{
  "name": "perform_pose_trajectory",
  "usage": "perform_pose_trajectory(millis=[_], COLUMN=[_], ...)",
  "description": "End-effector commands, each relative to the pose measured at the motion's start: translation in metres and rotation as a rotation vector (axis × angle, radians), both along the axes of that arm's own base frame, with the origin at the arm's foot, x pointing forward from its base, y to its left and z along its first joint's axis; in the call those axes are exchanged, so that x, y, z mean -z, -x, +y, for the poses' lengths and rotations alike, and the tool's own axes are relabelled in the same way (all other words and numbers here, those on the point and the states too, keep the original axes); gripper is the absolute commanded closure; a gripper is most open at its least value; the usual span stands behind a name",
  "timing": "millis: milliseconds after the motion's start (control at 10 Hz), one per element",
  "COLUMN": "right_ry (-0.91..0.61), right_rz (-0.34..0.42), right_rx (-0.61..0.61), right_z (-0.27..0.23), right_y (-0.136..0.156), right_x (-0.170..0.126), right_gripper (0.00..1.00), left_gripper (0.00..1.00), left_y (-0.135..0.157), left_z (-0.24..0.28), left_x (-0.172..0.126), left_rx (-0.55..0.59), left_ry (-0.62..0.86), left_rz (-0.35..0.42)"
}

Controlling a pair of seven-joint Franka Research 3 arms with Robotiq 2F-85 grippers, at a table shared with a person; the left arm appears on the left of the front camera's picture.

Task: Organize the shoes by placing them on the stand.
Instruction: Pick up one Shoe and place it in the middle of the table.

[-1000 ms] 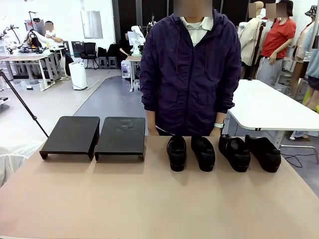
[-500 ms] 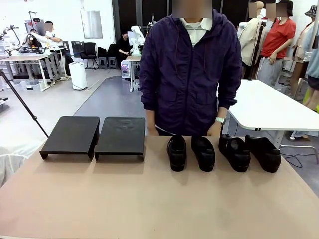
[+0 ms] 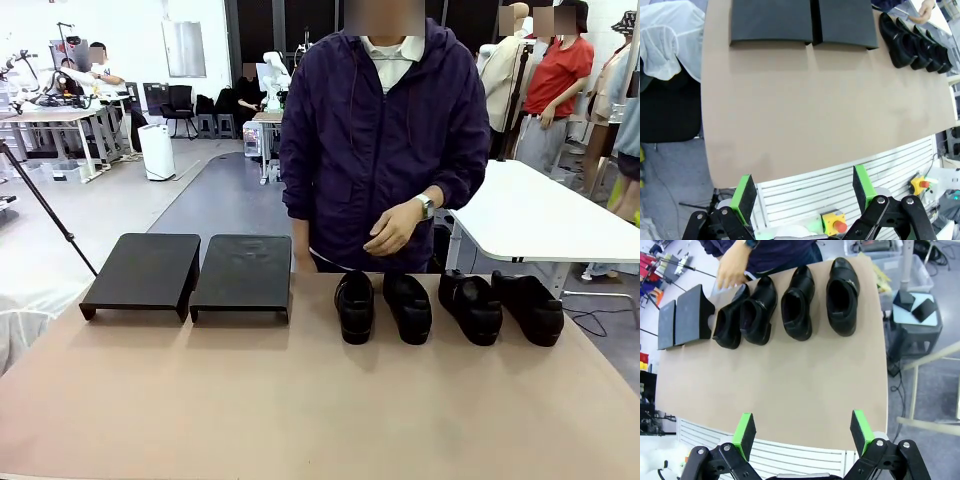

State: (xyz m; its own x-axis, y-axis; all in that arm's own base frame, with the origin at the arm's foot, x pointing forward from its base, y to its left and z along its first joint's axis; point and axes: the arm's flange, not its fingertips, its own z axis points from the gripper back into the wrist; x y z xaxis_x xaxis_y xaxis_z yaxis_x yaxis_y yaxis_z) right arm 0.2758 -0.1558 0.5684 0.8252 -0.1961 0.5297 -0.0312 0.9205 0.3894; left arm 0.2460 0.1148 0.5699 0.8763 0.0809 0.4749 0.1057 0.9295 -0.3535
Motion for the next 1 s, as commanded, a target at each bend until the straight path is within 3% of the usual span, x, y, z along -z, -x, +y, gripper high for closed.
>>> perform_pose_trajectory(millis=[0,800,900], right_ry=[-0.013,0.000,0.080], right_rz=[-0.012,-0.001,0.026], right_rx=[-0.024,-0.001,-0.017], right_z=[-0.002,0.000,0.017], right_y=[0.000,0.000,-0.034], right_x=[-0.004,0.000,-0.010], right_gripper=[0.00,0.00,0.00], left_gripper=[0.00,0.00,0.00], left_y=[0.001,0.001,0.001], left_z=[0.002,0.002,0.002], left_x=[0.000,0.000,0.000], left_rx=[0.008,0.008,0.008], left_ry=[0.000,0.000,0.000], left_rz=[-0.007,-0.007,-0.007])
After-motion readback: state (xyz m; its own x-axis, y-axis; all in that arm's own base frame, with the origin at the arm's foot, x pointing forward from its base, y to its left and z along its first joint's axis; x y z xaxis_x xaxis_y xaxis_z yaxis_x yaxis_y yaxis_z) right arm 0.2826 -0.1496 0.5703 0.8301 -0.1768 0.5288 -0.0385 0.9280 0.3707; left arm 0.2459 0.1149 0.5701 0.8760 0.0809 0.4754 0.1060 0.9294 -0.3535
